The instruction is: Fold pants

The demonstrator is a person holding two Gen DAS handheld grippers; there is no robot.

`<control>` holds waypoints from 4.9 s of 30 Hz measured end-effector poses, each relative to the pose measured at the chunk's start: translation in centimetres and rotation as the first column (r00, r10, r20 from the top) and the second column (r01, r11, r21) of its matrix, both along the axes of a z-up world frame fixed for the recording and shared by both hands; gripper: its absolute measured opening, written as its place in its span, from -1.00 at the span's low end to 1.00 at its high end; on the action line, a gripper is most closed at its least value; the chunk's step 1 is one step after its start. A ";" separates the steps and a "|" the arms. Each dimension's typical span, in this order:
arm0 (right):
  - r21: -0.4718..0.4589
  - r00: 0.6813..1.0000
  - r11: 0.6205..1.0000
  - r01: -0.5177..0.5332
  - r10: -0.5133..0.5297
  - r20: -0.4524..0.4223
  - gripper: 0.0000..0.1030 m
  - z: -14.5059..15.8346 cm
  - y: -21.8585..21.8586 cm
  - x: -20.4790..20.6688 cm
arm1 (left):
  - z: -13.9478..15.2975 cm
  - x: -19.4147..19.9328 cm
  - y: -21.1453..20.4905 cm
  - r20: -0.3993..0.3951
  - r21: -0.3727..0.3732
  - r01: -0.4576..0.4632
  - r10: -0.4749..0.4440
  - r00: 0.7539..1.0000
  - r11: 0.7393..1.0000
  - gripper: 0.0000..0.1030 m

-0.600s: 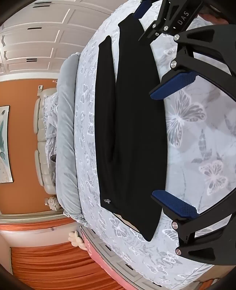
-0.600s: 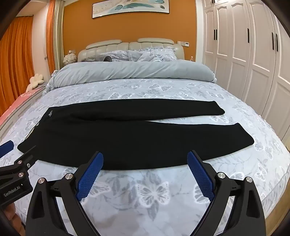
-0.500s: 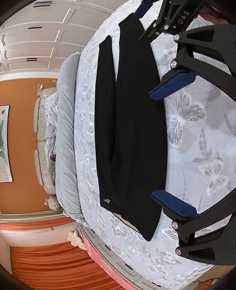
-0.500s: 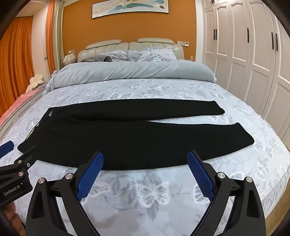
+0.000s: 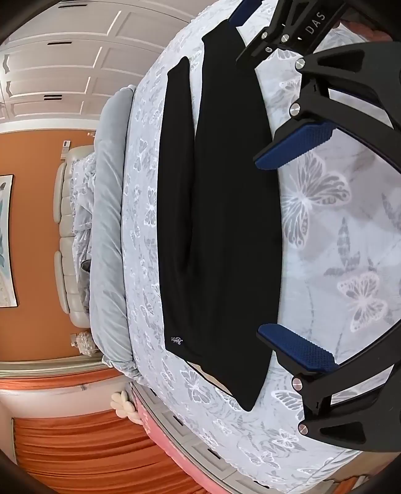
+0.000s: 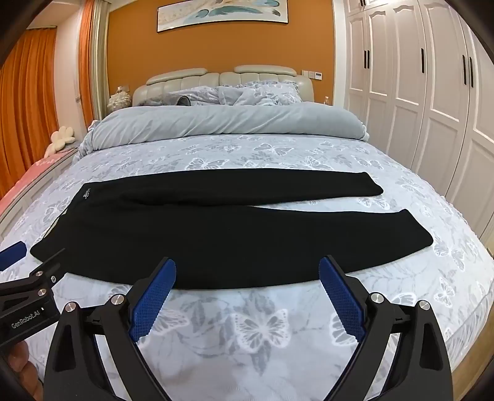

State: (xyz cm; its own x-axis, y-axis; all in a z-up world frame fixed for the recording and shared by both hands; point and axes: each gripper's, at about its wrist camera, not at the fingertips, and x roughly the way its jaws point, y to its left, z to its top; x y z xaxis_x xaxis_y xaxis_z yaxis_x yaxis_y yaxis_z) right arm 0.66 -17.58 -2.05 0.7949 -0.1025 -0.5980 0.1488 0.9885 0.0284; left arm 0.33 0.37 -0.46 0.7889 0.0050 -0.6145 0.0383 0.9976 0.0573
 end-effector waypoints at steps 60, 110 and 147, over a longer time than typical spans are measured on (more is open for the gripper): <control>0.004 1.000 1.000 -0.004 0.004 -0.001 0.78 0.2 0.4 0.5 | -0.9 0.1 0.5 -0.005 0.010 -0.013 0.013 1.000 1.000 0.91; 0.163 0.923 0.945 0.283 -0.223 -0.313 0.78 -6.8 -35.7 30.4 | -6.9 38.9 23.9 -0.366 -0.072 -0.322 0.275 0.889 0.944 0.91; 0.175 0.988 0.985 -0.010 0.036 -0.149 -0.78 -1.7 -33.7 12.3 | -1.0 15.6 28.2 -0.273 -0.226 -0.183 0.118 0.955 0.957 -0.99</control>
State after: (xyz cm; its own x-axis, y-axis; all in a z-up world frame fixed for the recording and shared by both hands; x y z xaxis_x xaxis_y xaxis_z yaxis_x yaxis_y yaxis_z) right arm 12.95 -51.24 -3.77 0.6952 0.0303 -0.7182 0.1418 0.9737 0.1783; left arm 15.95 28.56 -1.45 0.6079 -0.0656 -0.7913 -0.1323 0.9743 -0.1823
